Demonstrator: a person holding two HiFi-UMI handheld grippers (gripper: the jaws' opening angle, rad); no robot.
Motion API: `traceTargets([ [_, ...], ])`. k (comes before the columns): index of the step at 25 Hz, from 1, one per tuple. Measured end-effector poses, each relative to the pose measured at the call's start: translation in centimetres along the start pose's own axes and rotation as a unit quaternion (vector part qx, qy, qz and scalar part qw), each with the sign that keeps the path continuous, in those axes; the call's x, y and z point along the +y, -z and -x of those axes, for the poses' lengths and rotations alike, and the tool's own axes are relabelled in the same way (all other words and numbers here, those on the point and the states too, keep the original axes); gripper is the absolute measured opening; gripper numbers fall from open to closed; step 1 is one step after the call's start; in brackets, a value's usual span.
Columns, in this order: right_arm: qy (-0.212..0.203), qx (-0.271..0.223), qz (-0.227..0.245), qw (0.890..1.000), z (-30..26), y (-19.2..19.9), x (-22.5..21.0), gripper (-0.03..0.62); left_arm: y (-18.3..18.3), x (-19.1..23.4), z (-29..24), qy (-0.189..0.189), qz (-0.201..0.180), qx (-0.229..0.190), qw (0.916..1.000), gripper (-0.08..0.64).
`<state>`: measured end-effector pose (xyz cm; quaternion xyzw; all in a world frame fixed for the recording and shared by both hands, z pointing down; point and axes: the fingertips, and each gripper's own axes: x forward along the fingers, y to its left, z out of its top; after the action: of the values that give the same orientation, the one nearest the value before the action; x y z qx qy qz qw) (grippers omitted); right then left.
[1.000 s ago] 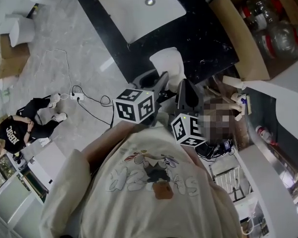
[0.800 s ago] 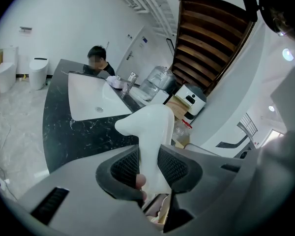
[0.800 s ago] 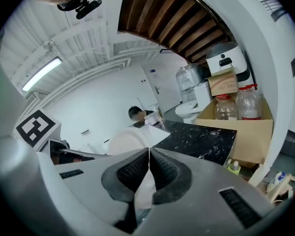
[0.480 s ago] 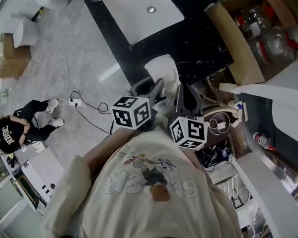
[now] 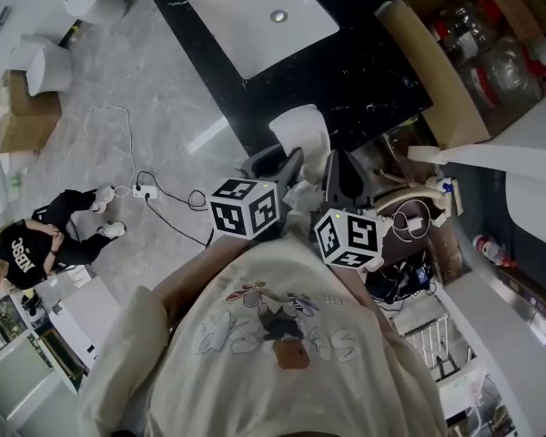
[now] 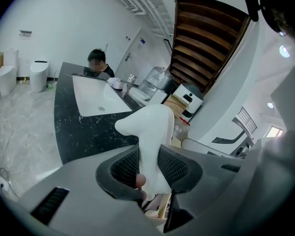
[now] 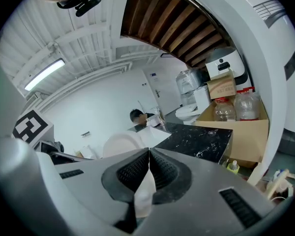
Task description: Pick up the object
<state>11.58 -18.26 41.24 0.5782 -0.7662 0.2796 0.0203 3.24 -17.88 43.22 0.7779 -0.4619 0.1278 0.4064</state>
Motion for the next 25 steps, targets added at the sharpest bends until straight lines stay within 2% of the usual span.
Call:
traceTargets([
  [13, 0.046, -0.011, 0.004, 0.999, 3.6, 2.9, 4.3, 0.018, 2.1, 1.9, 5.2, 0.023, -0.013, 0.016, 0.9995, 0.13],
  [25, 0.081, -0.029, 0.023, 0.996, 9.6, 6.0, 9.8, 0.018, 5.3, 2.9, 12.3, 0.062, -0.017, 0.017, 0.9978, 0.13],
])
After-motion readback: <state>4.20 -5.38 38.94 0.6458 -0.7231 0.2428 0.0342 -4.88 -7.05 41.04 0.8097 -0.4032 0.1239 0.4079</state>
